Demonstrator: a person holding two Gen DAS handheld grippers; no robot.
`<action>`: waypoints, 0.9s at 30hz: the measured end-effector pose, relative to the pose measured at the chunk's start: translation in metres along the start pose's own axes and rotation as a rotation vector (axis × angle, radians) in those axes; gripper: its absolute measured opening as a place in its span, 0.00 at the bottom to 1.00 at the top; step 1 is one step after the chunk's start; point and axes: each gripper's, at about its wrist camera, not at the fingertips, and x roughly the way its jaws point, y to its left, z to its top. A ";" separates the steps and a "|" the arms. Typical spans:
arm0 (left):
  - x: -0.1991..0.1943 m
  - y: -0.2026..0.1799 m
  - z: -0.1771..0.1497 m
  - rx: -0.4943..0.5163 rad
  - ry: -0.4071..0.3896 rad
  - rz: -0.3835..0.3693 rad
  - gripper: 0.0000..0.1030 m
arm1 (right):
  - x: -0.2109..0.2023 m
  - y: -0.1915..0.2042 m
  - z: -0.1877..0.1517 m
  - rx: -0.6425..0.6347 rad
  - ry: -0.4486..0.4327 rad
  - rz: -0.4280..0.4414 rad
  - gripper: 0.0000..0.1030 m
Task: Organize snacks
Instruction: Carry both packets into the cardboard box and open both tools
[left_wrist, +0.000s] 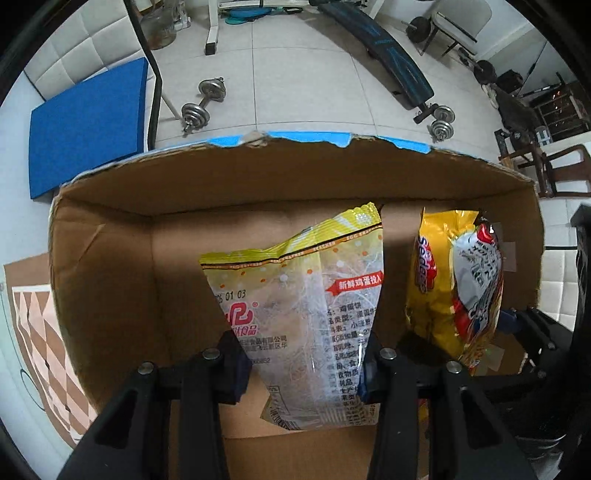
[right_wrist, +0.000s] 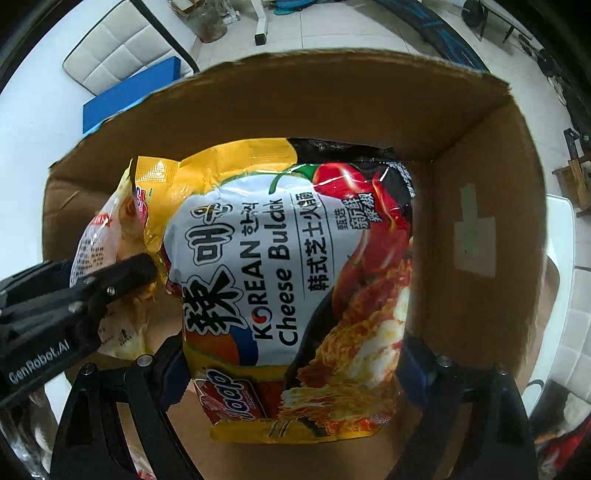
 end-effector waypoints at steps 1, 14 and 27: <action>0.000 -0.001 0.000 -0.005 0.000 0.009 0.39 | 0.001 0.001 0.002 0.004 0.006 0.004 0.90; -0.002 0.008 -0.003 -0.100 0.011 -0.008 0.85 | 0.004 0.015 0.003 -0.037 0.009 -0.040 0.96; -0.057 0.003 -0.061 -0.095 -0.227 0.109 0.85 | -0.026 0.019 -0.050 -0.033 -0.109 -0.100 0.97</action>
